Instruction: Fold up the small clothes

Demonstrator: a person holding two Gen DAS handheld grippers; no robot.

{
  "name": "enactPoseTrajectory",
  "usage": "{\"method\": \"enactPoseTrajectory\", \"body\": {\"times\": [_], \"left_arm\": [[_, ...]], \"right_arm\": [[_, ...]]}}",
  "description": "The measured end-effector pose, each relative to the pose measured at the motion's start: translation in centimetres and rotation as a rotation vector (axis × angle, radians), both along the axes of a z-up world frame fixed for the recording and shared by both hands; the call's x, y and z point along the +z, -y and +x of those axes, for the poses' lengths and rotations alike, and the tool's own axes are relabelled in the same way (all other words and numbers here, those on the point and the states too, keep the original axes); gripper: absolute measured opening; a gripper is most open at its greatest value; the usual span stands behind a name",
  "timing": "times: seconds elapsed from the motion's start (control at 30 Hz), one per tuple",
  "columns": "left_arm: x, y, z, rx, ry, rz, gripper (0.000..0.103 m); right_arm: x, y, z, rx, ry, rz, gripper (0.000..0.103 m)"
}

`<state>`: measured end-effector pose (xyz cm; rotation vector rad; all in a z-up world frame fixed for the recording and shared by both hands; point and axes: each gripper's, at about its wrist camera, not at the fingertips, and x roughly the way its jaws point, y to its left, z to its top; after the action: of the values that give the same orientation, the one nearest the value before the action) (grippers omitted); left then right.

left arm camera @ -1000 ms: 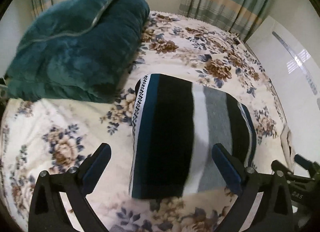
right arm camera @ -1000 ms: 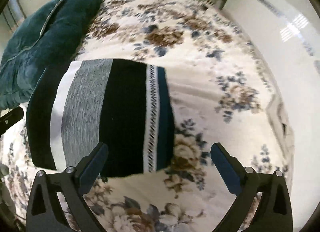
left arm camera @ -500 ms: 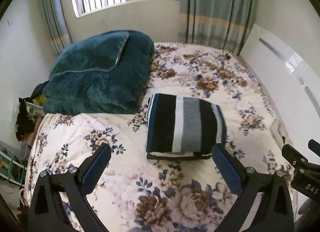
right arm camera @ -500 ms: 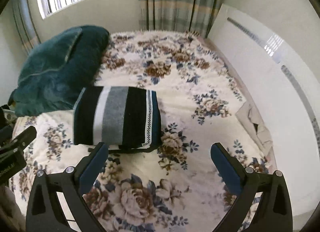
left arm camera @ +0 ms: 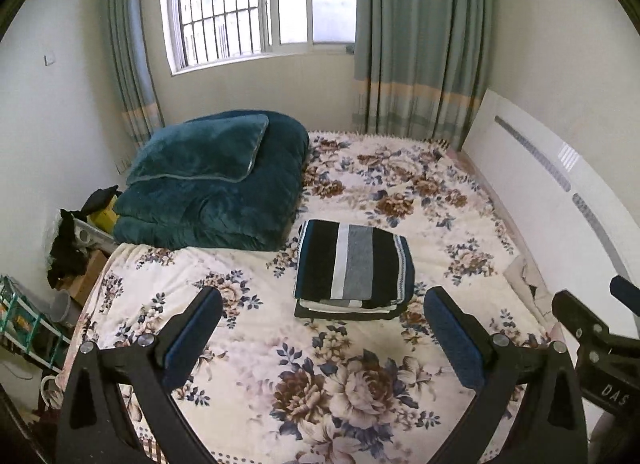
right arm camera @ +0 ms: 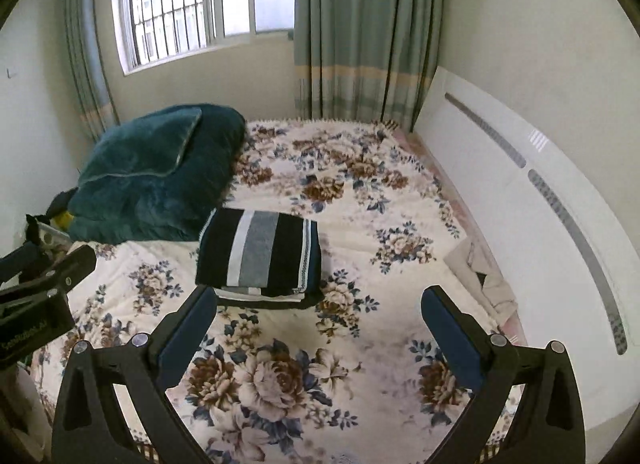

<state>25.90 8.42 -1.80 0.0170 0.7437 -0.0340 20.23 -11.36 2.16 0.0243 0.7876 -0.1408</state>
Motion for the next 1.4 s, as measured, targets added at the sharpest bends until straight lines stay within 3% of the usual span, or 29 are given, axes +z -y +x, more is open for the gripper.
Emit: {"method": "enactPoseTrajectory", "body": {"times": [0.17,0.4,0.73,1.4], "left_arm": [[1.8,0.1,-3.5,-0.007,0.027,-0.009,0.103],[3.4,-0.1,-6.6,0.013,0.050,-0.012,0.103],[4.3,-0.5,-8.7,0.059,0.074,-0.004,0.103],[4.5,-0.9,-9.3,0.067,0.088,-0.012,0.103]], "right_arm": [[3.8,-0.2,-4.1,0.006,0.064,-0.005,0.103],[6.8,-0.7,-8.3,0.026,0.113,-0.007,0.103],[8.1,-1.2,-10.7,0.055,0.128,-0.015,0.103],[9.2,-2.0,-10.6,0.090,0.127,-0.017,0.103]]}}
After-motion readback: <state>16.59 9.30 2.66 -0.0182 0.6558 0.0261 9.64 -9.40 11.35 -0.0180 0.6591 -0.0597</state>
